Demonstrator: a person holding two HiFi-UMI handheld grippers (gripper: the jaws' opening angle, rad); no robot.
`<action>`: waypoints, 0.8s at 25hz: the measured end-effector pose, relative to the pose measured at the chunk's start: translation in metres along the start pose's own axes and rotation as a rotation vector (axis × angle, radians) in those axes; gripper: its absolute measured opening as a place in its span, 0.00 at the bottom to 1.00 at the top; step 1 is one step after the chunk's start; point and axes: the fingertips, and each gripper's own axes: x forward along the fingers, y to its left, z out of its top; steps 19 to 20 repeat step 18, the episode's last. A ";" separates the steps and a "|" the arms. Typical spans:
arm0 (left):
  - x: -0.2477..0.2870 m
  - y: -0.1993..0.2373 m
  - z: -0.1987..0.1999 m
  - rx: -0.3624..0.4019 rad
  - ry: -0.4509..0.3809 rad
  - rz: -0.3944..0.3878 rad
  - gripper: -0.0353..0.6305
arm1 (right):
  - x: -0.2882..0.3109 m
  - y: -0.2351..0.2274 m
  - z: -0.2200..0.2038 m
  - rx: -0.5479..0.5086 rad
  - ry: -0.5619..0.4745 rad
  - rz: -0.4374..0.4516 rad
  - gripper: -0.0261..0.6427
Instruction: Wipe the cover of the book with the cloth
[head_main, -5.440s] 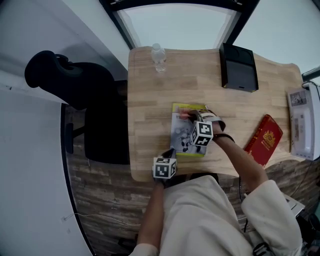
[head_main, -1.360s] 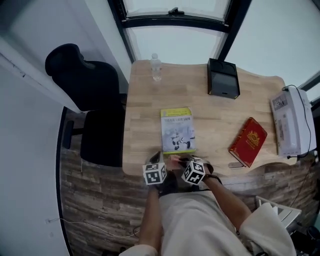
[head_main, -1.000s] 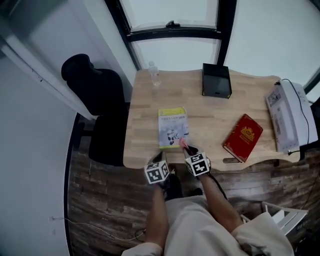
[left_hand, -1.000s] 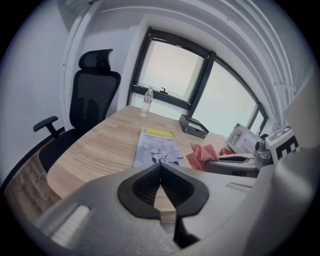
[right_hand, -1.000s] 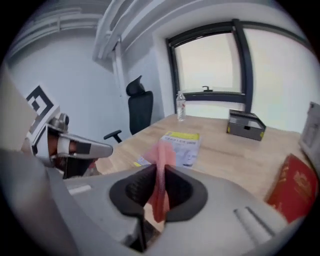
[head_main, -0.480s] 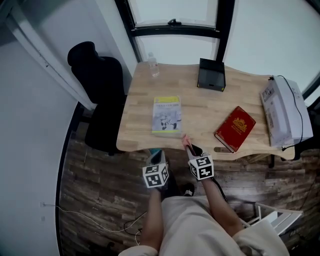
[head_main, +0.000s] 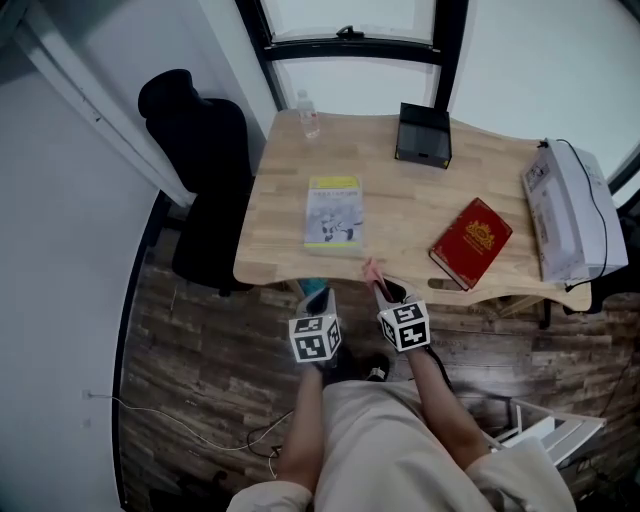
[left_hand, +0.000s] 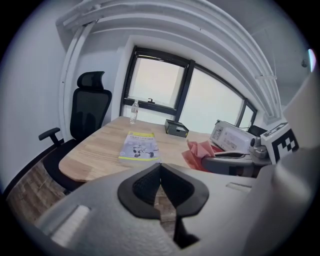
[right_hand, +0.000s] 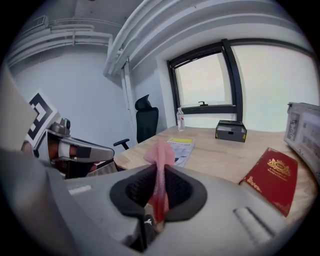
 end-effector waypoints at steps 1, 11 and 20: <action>-0.001 -0.001 0.002 0.007 0.001 -0.009 0.06 | -0.001 0.001 -0.001 -0.005 -0.001 0.001 0.09; -0.012 0.010 0.011 0.002 -0.027 0.012 0.06 | -0.001 0.006 0.008 0.009 -0.034 -0.003 0.09; -0.009 -0.003 0.003 0.015 -0.028 0.000 0.06 | -0.009 0.002 0.006 0.004 -0.050 0.001 0.09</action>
